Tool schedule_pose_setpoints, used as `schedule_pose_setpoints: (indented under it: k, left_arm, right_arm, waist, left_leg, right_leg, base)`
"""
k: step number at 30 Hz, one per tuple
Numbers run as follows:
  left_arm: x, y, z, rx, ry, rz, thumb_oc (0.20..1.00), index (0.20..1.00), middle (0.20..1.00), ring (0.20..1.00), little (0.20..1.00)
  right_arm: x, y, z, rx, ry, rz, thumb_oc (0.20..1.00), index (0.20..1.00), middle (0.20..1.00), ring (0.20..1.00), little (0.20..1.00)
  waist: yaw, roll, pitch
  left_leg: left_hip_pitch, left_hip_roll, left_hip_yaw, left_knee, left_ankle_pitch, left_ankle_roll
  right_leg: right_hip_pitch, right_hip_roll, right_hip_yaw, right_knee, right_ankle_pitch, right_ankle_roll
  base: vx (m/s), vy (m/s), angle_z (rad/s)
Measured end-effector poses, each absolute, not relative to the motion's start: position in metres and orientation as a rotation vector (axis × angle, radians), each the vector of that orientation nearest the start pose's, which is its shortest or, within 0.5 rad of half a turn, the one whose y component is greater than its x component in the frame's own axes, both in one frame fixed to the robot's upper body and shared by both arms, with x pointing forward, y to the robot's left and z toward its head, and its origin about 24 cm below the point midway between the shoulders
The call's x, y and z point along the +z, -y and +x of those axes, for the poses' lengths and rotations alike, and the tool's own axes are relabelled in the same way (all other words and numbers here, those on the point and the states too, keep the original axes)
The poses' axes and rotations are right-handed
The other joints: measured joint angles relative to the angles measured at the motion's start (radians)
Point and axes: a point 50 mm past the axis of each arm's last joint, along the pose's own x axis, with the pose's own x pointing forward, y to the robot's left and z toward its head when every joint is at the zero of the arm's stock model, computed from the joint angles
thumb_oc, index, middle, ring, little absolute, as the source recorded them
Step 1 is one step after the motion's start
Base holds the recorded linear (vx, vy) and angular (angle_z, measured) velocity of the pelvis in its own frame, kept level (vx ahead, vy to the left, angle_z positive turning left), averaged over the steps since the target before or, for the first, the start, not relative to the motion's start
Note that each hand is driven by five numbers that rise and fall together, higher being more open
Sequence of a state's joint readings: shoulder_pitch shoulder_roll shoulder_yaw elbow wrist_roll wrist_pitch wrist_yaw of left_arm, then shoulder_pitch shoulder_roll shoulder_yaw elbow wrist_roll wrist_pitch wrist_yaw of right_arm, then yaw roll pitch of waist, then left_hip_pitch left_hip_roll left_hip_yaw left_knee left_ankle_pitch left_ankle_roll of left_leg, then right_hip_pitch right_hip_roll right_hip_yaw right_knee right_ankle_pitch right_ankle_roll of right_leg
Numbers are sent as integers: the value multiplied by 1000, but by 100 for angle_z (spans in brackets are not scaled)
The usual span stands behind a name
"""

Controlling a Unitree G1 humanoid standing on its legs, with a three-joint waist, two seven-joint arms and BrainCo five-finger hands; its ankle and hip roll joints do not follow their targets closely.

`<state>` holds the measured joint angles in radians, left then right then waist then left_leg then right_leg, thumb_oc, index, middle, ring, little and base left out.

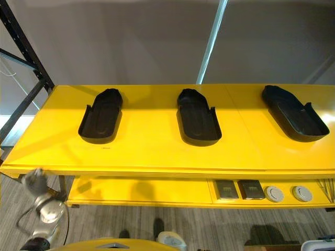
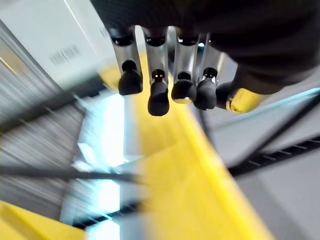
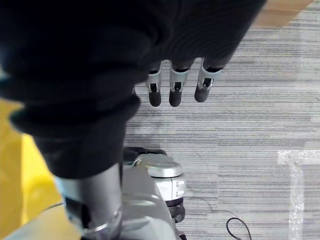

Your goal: Move parts from the plastic box to the shelf.

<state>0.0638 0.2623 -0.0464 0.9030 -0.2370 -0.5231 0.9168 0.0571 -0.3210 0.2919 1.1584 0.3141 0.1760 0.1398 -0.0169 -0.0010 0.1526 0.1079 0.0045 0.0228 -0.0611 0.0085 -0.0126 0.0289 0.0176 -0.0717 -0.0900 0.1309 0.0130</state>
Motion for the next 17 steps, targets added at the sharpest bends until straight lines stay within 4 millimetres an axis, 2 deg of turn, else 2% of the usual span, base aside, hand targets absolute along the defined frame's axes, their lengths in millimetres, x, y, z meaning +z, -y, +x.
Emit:
schedule_pose_setpoints:
  k: [2, 3, 4, 5, 8, 9, 10, 11, 13, 15, 17]
  left_arm:
    - [-102, -281, 92, 1131, -529, 342, 200, 200, 200, 200, 200]
    - [-107, -280, 78, 1144, -577, 347, 200, 200, 200, 200, 200]
    - [-107, -280, 78, 1144, -577, 347, 200, 200, 200, 200, 200]
    - [-114, -278, 55, 1202, -662, 322, 200, 200, 200, 200, 200]
    - [-123, -280, 27, 1329, -784, 234, 200, 200, 200, 200, 200]
    - [-125, -281, 22, 1363, -807, 209, 420, 420, 420, 420, 420]
    - [-128, -283, 13, 1377, -848, 161, 1000, 1000, 1000, 1000, 1000]
    - [-132, -284, 10, 1349, -886, 117, 1000, 1000, 1000, 1000, 1000]
    - [-139, -277, 3, 1306, -953, 49, 1000, 1000, 1000, 1000, 1000]
    - [-150, -260, 5, 1210, -1013, -62, 1000, 1000, 1000, 1000, 1000]
    - [-153, -256, 9, 1135, -1027, -104, 1000, 1000, 1000, 1000, 1000]
  right_arm:
    - [-164, 241, 60, -40, -1415, -54, 1000, 1000, 1000, 1000, 1000]
    - [-164, 240, 60, -44, -1414, -54, 1000, 1000, 1000, 1000, 1000]
    - [-164, 240, 60, -44, -1414, -54, 1000, 1000, 1000, 1000, 1000]
    - [-164, 242, 59, -68, -1418, -37, 1000, 1000, 1000, 1000, 1000]
    - [-162, 245, 67, -90, -1414, -32, 1000, 1000, 1000, 1000, 1000]
    - [-162, 244, 70, -91, -1407, -28, 1000, 1000, 1000, 1000, 1000]
    - [-162, 243, 77, -103, -1396, -12, 1000, 1000, 1000, 1000, 1000]
    - [-162, 244, 76, -108, -1406, -15, 1000, 1000, 1000, 1000, 1000]
    - [-162, 245, 75, -115, -1409, -22, 1000, 1000, 1000, 1000, 1000]
    - [-161, 247, 77, -132, -1406, -38, 1000, 1000, 1000, 1000, 1000]
    - [-163, 246, 72, -136, -1422, -40, 1000, 1000, 1000, 1000, 1000]
  waist:
    - [16, -11, 21]
    - [23, -19, 31]
    - [23, -19, 31]
    - [49, -31, 56]
    - [65, -8, 68]
    - [71, 9, 71]
    - [71, 21, 73]
    - [64, 15, 65]
    - [58, 17, 48]
    - [49, 47, 45]
    - [42, 38, 48]
  left_leg:
    - [-18, 6, 0, 8, 0, 0]
    - [-27, 7, 0, 7, 0, 0]
    - [-27, 7, 0, 7, 0, 0]
    - [-37, 7, 3, 6, 4, -6]
    - [-38, 9, 6, 4, 10, -15]
    - [-42, 12, 8, 5, 10, -15]
    - [-43, 15, 9, 5, 11, -16]
    - [-38, 9, 5, 7, 11, -17]
    - [-43, 10, 3, 9, -4, -38]
    - [-62, 22, 8, 6, -7, -37]
    - [-51, 21, 7, 18, -4, -37]
  right_leg:
    - [-14, 1, -11, 0, -1, -1]
    - [-22, 1, -17, 0, -1, -1]
    - [-22, 1, -17, 0, -1, -1]
    - [-37, -4, -22, 0, -1, -1]
    - [-32, -7, -23, 1, -2, 4]
    - [-31, -4, -25, 14, -1, 2]
    - [-77, -9, -25, 121, -37, 0]
    - [-100, -15, -25, 158, -58, -12]
    - [-100, -13, -20, 130, -68, -12]
    - [-88, 0, -23, 83, -59, -10]
    - [-69, 1, -22, 71, -46, -19]
  base:
    - [-23, 28, 8]
    - [-13, 32, 8]
    - [-2, 36, 32]
    - [13, 22, 33]
    - [19, 37, 15]
    - [32, 40, -5]
    - [35, 43, 5]
    - [36, 56, 9]
    - [38, 52, 2]
    - [29, 39, -7]
    - [22, 41, -4]
